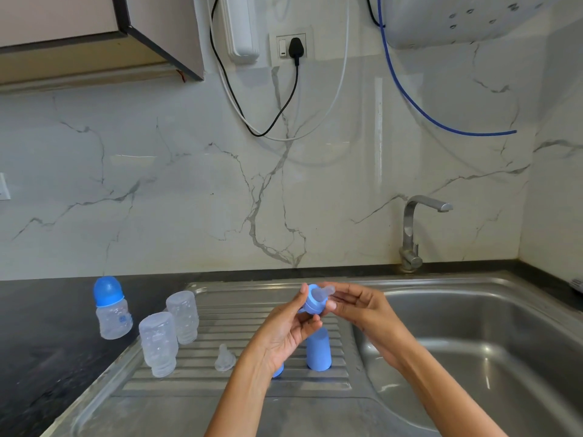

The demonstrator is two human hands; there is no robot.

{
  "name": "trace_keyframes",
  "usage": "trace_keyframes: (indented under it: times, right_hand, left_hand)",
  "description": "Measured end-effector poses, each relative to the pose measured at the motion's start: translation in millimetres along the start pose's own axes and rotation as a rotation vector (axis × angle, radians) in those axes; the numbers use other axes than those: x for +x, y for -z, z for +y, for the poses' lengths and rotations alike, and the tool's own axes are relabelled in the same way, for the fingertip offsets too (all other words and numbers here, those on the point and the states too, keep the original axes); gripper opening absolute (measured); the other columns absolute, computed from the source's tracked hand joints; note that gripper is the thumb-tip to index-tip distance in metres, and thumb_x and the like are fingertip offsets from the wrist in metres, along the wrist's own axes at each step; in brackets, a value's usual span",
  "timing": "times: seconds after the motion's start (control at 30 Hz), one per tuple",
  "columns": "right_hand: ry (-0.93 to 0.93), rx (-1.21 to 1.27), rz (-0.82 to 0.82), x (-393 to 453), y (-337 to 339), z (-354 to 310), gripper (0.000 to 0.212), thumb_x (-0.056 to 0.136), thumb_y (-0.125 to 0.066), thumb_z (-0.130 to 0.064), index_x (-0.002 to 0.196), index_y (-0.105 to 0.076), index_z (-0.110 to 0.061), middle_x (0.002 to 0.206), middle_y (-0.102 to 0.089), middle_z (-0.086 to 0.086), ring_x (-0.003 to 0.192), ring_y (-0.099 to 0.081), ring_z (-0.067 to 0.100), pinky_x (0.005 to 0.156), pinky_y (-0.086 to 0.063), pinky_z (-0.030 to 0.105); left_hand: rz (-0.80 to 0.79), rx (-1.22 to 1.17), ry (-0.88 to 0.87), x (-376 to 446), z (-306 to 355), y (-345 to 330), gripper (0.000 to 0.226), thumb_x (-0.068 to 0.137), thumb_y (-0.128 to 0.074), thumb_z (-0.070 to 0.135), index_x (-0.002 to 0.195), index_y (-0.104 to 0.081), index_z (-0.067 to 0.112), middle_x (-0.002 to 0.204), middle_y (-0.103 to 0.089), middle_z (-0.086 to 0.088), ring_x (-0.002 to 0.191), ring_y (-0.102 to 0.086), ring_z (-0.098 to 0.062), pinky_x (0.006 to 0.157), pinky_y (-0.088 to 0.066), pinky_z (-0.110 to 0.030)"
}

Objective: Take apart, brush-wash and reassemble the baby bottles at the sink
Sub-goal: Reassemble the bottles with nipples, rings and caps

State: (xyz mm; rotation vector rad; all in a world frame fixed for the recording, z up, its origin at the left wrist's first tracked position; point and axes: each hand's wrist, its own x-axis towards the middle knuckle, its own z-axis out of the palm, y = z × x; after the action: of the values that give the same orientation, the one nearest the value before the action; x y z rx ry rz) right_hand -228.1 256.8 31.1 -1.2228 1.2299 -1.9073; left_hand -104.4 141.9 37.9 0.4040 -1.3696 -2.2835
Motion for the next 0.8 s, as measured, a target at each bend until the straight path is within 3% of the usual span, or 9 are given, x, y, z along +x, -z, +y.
trace_keyframes:
  times: [0.17, 0.3, 0.4, 0.57, 0.7, 0.8]
  right_hand:
    - [0.079, -0.115, 0.027, 0, -3, 0, 0.036, 0.075, -0.074, -0.016, 0.109, -0.071, -0.005, 0.104, -0.074, 0.009, 0.099, -0.07, 0.026, 0.089, -0.056, 0.035]
    - [0.211, -0.357, 0.101, 1, -4, 3, 0.016, 0.078, -0.075, -0.016, 0.09, -0.076, -0.006, 0.089, -0.076, 0.002, 0.086, -0.071, 0.016, 0.077, -0.055, 0.023]
    - [0.26, -0.509, 0.139, 1, -4, 8, 0.003, 0.081, -0.075, -0.014, 0.081, -0.073, -0.011, 0.081, -0.074, 0.002, 0.079, -0.07, 0.015, 0.071, -0.056, 0.026]
    - [0.281, -0.645, 0.153, 3, -2, 14, 0.007, 0.084, -0.073, -0.018, 0.079, -0.067, -0.018, 0.078, -0.072, -0.004, 0.074, -0.069, 0.008, 0.067, -0.057, 0.027]
    - [0.2, -0.476, 0.191, 5, -7, 17, 0.006, 0.083, -0.073, -0.015, 0.083, -0.071, -0.009, 0.078, -0.073, 0.001, 0.075, -0.07, 0.012, 0.068, -0.056, 0.024]
    - [0.038, -0.171, 0.079, 4, -4, 10, 0.03, 0.074, -0.076, -0.017, 0.102, -0.07, -0.008, 0.095, -0.075, 0.008, 0.089, -0.071, 0.021, 0.08, -0.058, 0.033]
  left_hand:
    - [0.011, 0.077, 0.014, 0, 1, 1, 0.053, 0.074, -0.065, 0.045, 0.107, -0.071, 0.004, 0.083, -0.063, -0.012, 0.057, -0.053, -0.009, 0.059, -0.057, -0.02]
    - [-0.009, 0.117, 0.05, -3, 2, -1, 0.048, 0.072, -0.069, 0.041, 0.104, -0.074, 0.006, 0.077, -0.062, -0.009, 0.053, -0.051, -0.007, 0.059, -0.057, -0.02]
    - [0.022, 0.082, 0.089, -4, 3, -1, 0.041, 0.069, -0.074, 0.033, 0.095, -0.073, 0.003, 0.079, -0.061, -0.012, 0.059, -0.053, -0.012, 0.055, -0.056, -0.021]
    - [0.04, 0.077, 0.127, -4, 2, 0, 0.041, 0.069, -0.076, 0.029, 0.096, -0.071, -0.001, 0.083, -0.059, -0.011, 0.065, -0.049, -0.014, 0.056, -0.056, -0.022]
    - [0.046, 0.033, 0.124, -2, 0, 0, 0.048, 0.072, -0.073, 0.033, 0.104, -0.068, -0.003, 0.081, -0.061, -0.013, 0.059, -0.052, -0.012, 0.054, -0.055, -0.021]
    - [0.034, -0.05, 0.114, -1, 1, -2, 0.044, 0.086, -0.061, 0.039, 0.106, -0.067, -0.001, 0.073, -0.058, -0.014, 0.051, -0.052, -0.011, 0.052, -0.056, -0.021]
